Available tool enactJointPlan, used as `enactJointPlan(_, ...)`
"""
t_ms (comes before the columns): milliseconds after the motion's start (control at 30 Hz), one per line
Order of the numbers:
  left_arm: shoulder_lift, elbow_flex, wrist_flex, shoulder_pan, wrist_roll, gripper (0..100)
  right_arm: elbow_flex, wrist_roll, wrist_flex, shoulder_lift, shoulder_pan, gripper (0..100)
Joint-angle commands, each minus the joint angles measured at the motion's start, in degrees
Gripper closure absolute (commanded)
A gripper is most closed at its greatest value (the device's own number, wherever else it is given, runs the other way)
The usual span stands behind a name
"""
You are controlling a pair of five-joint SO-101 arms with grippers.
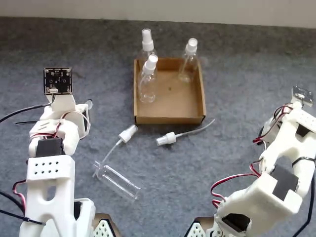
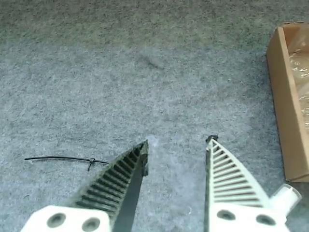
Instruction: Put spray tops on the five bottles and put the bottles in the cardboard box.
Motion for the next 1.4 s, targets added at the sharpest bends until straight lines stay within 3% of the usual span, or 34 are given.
enactJointPlan(0, 0.2, -0.3, -1.0, -0.1, 0.4, 81, -3.1, -12.2, 2.9, -0.8, -0.4, 77.6)
enactJointPlan(167, 0.2, -0.3, -1.0, -0.1, 0.4, 81, -3.1, -29.8, 4.1, -0.8, -1.4, 72.9)
enactJointPlan(300, 0.2, -0.3, -1.0, -0.1, 0.4, 81, -3.1, -26.6, 4.1, -1.0, -1.7, 72.9)
enactJointPlan(433, 0.2, -0.3, -1.0, -0.1, 0.4, 81, -8.1, -5.1, 5.9, -1.1, -1.8, 72.9)
enactJointPlan(567, 0.2, -0.2, -1.1, 0.5, 0.4, 81, -18.2, 16.7, 15.7, -0.9, -3.4, 72.9)
enactJointPlan(667, 0.2, -0.2, -1.0, 1.3, 0.4, 81, -24.7, 39.5, 22.5, -0.8, -4.7, 72.9)
enactJointPlan(767, 0.2, -0.2, -1.0, 1.1, 0.4, 81, -26.2, 70.4, 28.4, -0.4, -4.5, 72.9)
enactJointPlan(900, 0.2, -0.2, -1.0, 1.0, 0.4, 81, -20.4, 97.8, 29.5, -0.6, -0.4, 73.0)
enactJointPlan(1000, 0.2, -0.2, -1.0, 1.0, 0.4, 81, -17.0, 102.1, 26.4, -0.4, 0.6, 73.0)
enactJointPlan(1367, 0.2, -0.2, -1.0, 1.0, 0.4, 81, -10.2, 103.1, 14.6, -0.6, 3.3, 73.1)
